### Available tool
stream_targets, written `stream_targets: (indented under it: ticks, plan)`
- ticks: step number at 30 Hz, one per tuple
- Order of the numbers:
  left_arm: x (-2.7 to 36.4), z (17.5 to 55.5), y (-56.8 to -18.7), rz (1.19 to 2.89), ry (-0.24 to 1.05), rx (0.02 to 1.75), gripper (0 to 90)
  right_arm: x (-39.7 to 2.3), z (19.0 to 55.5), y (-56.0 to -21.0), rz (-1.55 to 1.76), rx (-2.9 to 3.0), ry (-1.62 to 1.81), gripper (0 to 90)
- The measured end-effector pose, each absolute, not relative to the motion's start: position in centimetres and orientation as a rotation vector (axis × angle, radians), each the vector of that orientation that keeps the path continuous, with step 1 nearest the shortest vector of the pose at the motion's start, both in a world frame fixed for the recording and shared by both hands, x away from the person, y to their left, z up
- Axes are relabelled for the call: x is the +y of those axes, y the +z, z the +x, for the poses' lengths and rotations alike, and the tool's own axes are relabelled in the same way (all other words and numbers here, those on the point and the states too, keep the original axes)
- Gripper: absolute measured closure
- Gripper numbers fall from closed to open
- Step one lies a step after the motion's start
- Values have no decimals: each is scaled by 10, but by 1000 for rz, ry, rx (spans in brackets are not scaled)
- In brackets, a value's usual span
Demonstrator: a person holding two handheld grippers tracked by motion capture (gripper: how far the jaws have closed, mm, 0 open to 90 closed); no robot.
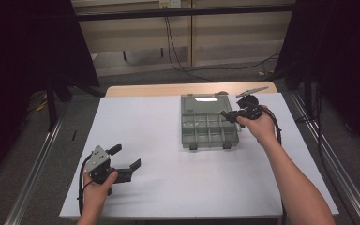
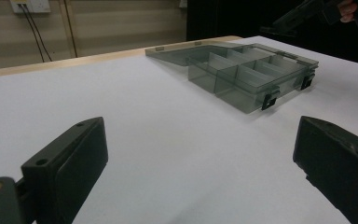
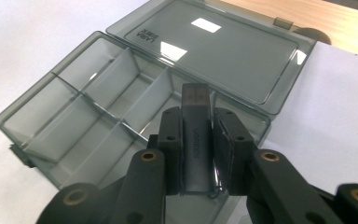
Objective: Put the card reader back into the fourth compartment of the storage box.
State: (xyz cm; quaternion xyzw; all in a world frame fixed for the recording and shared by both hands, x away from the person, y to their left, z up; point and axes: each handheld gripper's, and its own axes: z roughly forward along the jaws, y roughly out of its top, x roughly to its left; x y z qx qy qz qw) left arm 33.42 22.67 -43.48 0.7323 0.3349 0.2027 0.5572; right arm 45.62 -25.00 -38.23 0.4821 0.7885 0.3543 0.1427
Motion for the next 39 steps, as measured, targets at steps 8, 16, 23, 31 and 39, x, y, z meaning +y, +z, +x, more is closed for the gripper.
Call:
stream_targets:
  ticks: [8,16,23,31,39]
  plan:
    - [227,334,-435,1725,476,794,32,-251,459,-385,1398,2271,1020,741]
    - [226,334,-435,1728,479,792,32,-251,461,-388,1407,2261,1008,741]
    - [226,334,-435,1726,475,795,32,-250,464,-391,1412,2249,997,741]
    - [225,334,-435,1725,474,794,32,-250,466,-393,1429,2230,996,741]
    - [225,334,-436,1727,473,793,32,-249,469,-398,1441,2234,973,741]
